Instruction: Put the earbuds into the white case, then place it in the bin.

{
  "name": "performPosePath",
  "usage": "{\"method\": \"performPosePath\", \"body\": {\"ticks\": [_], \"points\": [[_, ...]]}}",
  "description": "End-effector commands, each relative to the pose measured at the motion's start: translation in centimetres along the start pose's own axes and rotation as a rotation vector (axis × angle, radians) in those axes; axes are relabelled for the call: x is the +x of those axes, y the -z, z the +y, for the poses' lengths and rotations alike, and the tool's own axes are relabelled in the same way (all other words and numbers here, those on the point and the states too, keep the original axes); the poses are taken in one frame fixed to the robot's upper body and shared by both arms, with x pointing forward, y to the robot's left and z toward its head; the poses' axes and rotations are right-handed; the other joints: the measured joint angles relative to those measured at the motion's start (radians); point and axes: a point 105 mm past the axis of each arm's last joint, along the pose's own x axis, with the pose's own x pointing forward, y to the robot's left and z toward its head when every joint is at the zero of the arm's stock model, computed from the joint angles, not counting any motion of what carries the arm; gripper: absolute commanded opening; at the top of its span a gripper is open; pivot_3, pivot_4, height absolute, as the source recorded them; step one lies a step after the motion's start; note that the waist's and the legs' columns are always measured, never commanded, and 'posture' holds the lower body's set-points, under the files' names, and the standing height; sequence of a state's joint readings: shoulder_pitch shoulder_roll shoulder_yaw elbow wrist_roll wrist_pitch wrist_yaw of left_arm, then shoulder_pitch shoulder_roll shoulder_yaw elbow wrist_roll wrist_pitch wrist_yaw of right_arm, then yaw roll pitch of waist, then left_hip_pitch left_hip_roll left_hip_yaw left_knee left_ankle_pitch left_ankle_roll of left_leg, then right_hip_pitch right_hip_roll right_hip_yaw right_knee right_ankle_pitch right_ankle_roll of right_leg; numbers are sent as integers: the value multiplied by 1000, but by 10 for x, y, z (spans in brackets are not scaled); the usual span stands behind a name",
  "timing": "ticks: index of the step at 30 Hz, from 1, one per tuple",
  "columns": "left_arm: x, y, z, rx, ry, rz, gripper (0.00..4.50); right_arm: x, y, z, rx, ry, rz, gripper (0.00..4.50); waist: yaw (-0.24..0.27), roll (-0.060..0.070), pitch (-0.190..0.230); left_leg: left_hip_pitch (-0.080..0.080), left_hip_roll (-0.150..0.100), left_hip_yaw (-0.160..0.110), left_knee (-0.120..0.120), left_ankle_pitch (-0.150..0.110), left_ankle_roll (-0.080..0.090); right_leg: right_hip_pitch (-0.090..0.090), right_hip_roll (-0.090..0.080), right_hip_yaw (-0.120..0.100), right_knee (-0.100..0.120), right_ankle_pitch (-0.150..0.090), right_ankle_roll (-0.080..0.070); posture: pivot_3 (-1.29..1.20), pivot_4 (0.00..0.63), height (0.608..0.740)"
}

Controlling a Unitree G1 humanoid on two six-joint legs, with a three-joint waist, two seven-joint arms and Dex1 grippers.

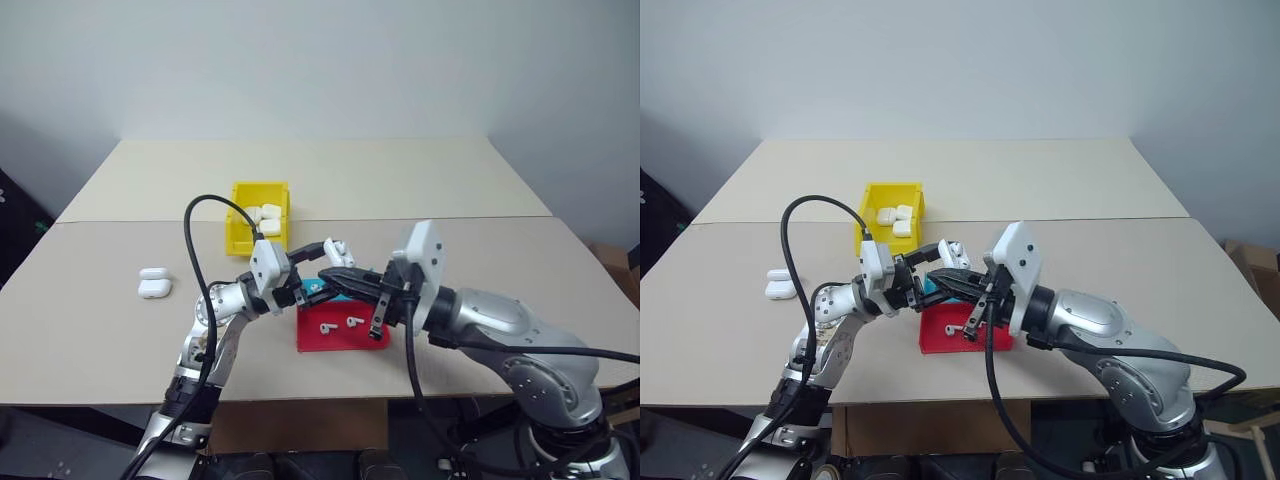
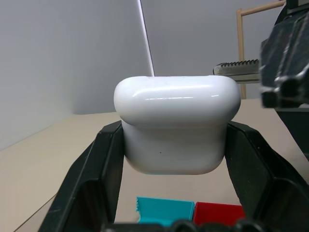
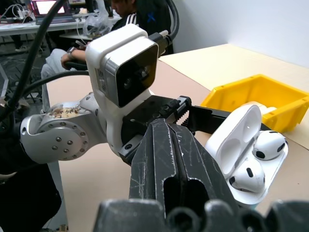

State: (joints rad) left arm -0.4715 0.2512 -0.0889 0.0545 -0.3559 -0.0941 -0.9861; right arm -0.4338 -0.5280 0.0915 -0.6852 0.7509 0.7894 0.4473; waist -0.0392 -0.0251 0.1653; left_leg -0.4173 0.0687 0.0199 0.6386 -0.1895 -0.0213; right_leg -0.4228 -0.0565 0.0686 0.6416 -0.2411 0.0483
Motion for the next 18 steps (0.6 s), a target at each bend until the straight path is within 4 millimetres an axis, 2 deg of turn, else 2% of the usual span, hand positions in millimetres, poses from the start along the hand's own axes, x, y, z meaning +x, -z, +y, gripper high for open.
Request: {"method": "performPosePath", "body": {"ticks": [1,18], "points": [[2,-14,-1,45,12,-59,2792,-2,-5,-2,-63,25,-23,32,0,0,0,0,0,0,0,0,0,0,0,0,0,0,0,0,150,740],[-4,-12,-2,41,6,-48,2792,-12,-7,-14,-89,100,-28,32,0,0,0,1,0,0,0,0,0,0,0,0,0,0,0,0,150,740]]}}
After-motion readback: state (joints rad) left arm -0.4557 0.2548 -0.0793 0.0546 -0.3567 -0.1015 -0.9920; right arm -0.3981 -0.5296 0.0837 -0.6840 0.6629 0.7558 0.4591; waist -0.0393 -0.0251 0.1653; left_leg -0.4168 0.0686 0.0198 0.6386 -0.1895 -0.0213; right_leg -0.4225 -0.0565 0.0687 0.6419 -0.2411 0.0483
